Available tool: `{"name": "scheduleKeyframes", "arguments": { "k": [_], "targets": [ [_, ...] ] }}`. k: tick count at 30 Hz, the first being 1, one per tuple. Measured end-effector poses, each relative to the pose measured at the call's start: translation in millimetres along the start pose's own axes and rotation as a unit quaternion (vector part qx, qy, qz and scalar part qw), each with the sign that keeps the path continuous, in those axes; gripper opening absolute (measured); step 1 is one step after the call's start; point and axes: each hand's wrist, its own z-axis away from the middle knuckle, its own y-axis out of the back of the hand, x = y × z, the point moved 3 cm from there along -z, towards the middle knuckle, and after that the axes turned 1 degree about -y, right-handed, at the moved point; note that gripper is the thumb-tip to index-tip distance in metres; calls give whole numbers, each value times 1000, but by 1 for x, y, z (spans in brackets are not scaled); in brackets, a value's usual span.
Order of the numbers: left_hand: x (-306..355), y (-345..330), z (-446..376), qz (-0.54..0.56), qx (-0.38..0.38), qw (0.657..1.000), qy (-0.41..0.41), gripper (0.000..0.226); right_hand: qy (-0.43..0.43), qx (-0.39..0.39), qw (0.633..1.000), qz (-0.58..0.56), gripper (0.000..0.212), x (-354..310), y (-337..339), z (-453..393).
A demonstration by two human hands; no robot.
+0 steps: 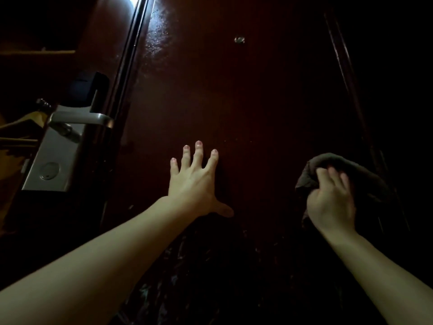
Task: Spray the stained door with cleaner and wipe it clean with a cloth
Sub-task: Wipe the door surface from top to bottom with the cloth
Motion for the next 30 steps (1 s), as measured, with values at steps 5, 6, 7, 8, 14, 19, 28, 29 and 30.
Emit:
{"name": "scheduleKeyframes", "arguments": {
  "k": [5,6,7,8,14,19,28,29,30],
  "targets": [
    [10,-1,2,2,-3,1000,13,143,205,-88,974,-51,48,-105,-28,9],
    [10,0,2,5,-1,1000,15,146,246,-115,959,-77,44,-126,-32,9],
    [10,1,2,10,3,1000,17,148,271,-137,946,-112,39,-140,-36,5],
    [9,1,2,13,5,1000,19,150,288,-139,938,-130,37,-145,-37,1],
    [9,0,-1,-5,0,1000,29,153,127,-130,983,-37,48,-46,-15,-27],
    [17,-3,-4,1,-6,999,40,154,14,-8,1000,16,48,48,16,-9],
    [43,-6,-13,9,-3,1000,20,156,122,-107,986,25,51,29,15,-58],
    [52,-6,-15,5,-1,1000,6,156,112,-93,989,28,51,37,20,-67],
    [62,-7,-18,1,2,1000,-9,155,105,-77,991,34,51,48,23,-71]
  ]
}}
